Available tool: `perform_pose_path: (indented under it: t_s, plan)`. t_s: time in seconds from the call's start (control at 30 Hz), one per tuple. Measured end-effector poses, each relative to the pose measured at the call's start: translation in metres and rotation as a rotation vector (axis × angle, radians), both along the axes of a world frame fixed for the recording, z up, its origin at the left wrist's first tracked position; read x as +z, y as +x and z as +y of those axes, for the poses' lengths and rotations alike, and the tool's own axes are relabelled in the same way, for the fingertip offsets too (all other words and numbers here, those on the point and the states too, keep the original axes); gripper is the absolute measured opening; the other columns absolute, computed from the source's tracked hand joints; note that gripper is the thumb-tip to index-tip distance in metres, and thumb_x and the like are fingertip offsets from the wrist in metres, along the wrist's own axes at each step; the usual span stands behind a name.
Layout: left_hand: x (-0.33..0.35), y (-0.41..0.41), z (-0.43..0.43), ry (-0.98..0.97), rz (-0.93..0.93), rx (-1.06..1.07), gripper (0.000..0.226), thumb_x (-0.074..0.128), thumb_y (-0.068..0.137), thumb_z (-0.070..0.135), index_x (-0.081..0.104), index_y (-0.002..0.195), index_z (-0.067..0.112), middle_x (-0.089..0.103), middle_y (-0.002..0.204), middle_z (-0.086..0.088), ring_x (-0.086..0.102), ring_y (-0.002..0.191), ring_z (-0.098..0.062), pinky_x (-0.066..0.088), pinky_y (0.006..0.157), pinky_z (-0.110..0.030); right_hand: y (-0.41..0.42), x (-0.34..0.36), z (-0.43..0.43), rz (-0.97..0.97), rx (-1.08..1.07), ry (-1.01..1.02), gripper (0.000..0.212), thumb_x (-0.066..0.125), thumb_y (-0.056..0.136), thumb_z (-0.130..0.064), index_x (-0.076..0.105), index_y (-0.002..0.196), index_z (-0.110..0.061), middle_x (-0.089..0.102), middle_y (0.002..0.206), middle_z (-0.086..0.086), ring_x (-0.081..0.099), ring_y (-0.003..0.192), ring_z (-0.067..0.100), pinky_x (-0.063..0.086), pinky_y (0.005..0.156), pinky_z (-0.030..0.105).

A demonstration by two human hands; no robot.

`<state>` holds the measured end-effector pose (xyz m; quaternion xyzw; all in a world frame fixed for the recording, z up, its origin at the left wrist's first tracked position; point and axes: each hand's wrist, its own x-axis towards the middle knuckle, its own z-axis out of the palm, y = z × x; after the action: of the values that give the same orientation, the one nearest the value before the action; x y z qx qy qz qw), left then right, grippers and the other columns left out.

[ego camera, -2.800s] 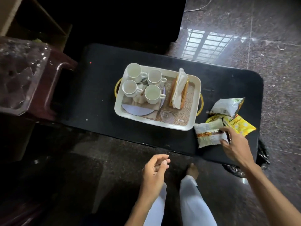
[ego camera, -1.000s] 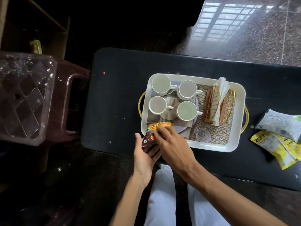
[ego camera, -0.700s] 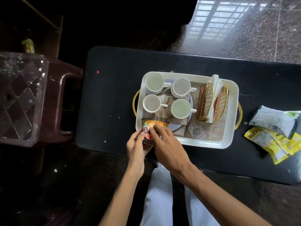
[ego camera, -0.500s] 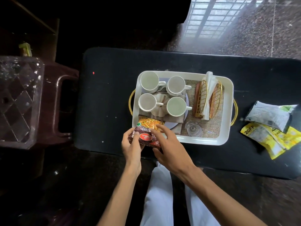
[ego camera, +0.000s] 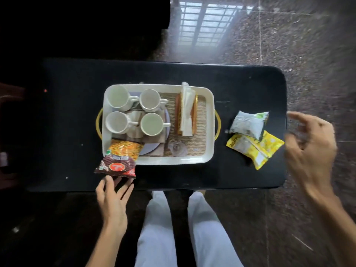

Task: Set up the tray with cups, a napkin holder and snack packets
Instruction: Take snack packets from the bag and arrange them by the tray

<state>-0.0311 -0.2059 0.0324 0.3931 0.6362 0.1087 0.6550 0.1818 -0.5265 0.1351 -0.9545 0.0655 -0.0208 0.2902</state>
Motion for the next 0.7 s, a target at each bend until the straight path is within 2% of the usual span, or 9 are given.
perform_pose_path:
  t_s: [0.03,0.1,0.2,0.3,0.37,0.43,0.53,0.63,0.7]
  plan:
    - [0.003,0.000,-0.007,-0.010,0.018,0.032,0.044,0.047,0.108,0.039,0.040,0.144,0.016,0.057,0.137,-0.026,0.072,0.100,-0.032,0.057,0.092,-0.046,0.008,-0.006,-0.006,0.053,0.031,0.002,0.051,0.056,0.087,0.001,0.062,0.129,-0.028,0.050,0.126,0.011,0.054,0.102,0.013,0.043,0.082,0.001]
    - [0.008,-0.002,-0.024,-0.022,0.065,0.091,0.038,0.044,0.109,0.038,0.039,0.141,0.018,0.056,0.134,-0.026,0.071,0.095,-0.031,0.057,0.087,-0.046,0.021,-0.026,-0.013,0.178,0.180,-0.043,0.060,0.054,0.088,0.003,0.054,0.137,-0.032,0.041,0.141,0.013,0.056,0.099,0.015,0.055,0.086,0.020]
    - [0.013,-0.004,-0.051,-0.058,0.130,0.127,0.038,0.045,0.110,0.033,0.040,0.144,0.017,0.057,0.130,-0.021,0.069,0.091,-0.029,0.056,0.076,-0.040,0.039,-0.052,-0.019,0.264,0.410,-0.179,0.055,0.057,0.091,-0.002,0.052,0.142,-0.022,0.036,0.155,0.015,0.057,0.090,0.020,0.058,0.069,0.026]
    - [0.018,-0.002,-0.078,-0.092,0.166,0.098,0.025,0.048,0.109,0.027,0.053,0.131,0.017,0.062,0.124,-0.017,0.070,0.090,-0.027,0.056,0.074,-0.038,0.049,-0.078,-0.022,0.240,0.546,-0.318,0.060,0.061,0.076,0.021,0.071,0.124,-0.014,0.035,0.153,0.021,0.059,0.100,0.037,0.051,0.085,0.040]
    - [0.021,0.001,-0.094,-0.112,0.174,0.007,0.015,0.050,0.108,0.023,0.062,0.116,0.021,0.067,0.117,-0.014,0.071,0.092,-0.026,0.056,0.075,-0.036,0.054,-0.086,-0.030,0.188,0.555,-0.294,0.052,0.071,0.073,0.020,0.076,0.114,-0.012,0.045,0.145,0.024,0.062,0.095,0.039,0.054,0.085,0.044]
    - [0.023,0.006,-0.107,-0.137,0.174,-0.111,0.017,0.051,0.107,0.019,0.067,0.112,0.023,0.070,0.112,-0.012,0.073,0.092,-0.025,0.057,0.076,-0.034,0.055,-0.088,-0.034,0.120,0.551,-0.237,0.040,0.079,0.073,0.013,0.078,0.107,-0.009,0.054,0.136,0.025,0.065,0.087,0.038,0.058,0.080,0.046]
    - [0.027,0.020,-0.125,-0.167,0.159,-0.324,0.019,0.053,0.106,0.019,0.070,0.116,0.018,0.073,0.109,-0.012,0.075,0.090,-0.021,0.059,0.070,-0.028,0.055,-0.086,-0.035,0.037,0.526,-0.165,0.027,0.079,0.079,0.005,0.077,0.105,-0.001,0.061,0.128,0.027,0.067,0.082,0.039,0.060,0.075,0.048]
    - [0.032,0.044,-0.139,-0.179,0.111,-0.525,0.018,0.054,0.106,0.020,0.069,0.116,0.020,0.074,0.108,-0.010,0.075,0.091,-0.019,0.060,0.071,-0.025,0.049,-0.069,-0.030,-0.091,0.468,-0.118,0.020,0.076,0.083,0.002,0.076,0.102,0.006,0.065,0.119,0.029,0.067,0.077,0.038,0.054,0.076,0.035]
    - [0.038,0.063,-0.147,-0.205,0.058,-0.645,0.017,0.055,0.105,0.025,0.069,0.114,0.025,0.075,0.110,-0.006,0.076,0.096,-0.019,0.062,0.079,-0.027,0.034,-0.053,-0.024,-0.174,0.478,-0.126,0.018,0.076,0.084,0.001,0.076,0.102,0.005,0.068,0.113,0.027,0.068,0.078,0.035,0.050,0.080,0.026]
